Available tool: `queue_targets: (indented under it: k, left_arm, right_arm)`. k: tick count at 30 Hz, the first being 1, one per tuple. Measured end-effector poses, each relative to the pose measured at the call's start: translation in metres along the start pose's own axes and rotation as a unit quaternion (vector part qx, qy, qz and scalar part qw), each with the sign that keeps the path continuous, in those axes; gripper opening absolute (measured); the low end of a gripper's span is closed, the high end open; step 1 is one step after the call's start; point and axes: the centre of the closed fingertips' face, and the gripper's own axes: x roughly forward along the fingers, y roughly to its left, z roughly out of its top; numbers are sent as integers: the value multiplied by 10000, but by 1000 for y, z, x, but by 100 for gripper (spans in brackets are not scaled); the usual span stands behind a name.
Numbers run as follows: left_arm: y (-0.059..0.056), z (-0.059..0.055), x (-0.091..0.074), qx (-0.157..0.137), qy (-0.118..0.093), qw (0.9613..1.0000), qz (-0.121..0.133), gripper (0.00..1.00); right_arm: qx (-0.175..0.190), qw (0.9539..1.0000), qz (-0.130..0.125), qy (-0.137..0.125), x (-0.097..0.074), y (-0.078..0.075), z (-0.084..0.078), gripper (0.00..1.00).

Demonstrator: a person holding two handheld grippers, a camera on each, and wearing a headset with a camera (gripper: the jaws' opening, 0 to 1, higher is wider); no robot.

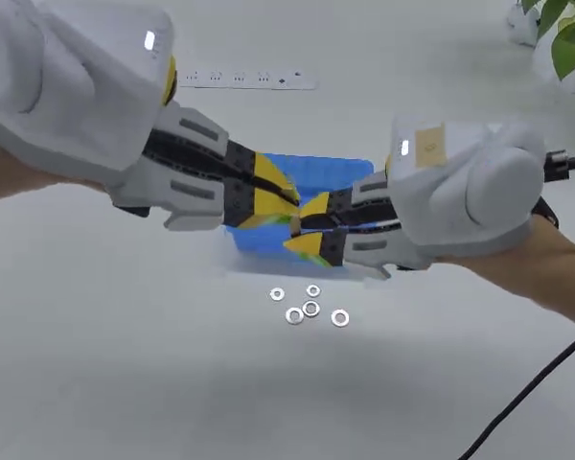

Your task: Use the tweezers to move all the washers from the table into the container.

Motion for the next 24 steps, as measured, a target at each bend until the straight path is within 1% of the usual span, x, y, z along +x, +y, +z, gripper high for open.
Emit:
queue_targets:
  k: [6,8,10,14,16,19,24]
  left_arm:
    - [-22,-5,4,-143,25,9999,-48,6]
    - [-26,-8,6,-219,36,9997,-51,6]
    - [-31,-11,10,-345,-7,9994,-48,6]
    - [-39,-22,15,-472,15,9989,-38,6]
    - [-41,-27,17,-569,10,9984,-21,6]
    - [-41,-32,19,-631,25,9980,24,6]
    - [-35,-41,21,-735,74,9972,75,6]
  right_arm:
    - [36,9998,185,29,4,25,-6,11]
    - [81,9997,218,42,6,31,-9,11]
    - [124,9996,248,59,8,37,-13,11]
    - [125,9992,325,191,12,48,-24,11]
    - [136,9990,360,227,14,51,-29,11]
    - [192,9988,356,268,15,51,-35,11]
    - [274,9985,333,329,20,47,-42,11]
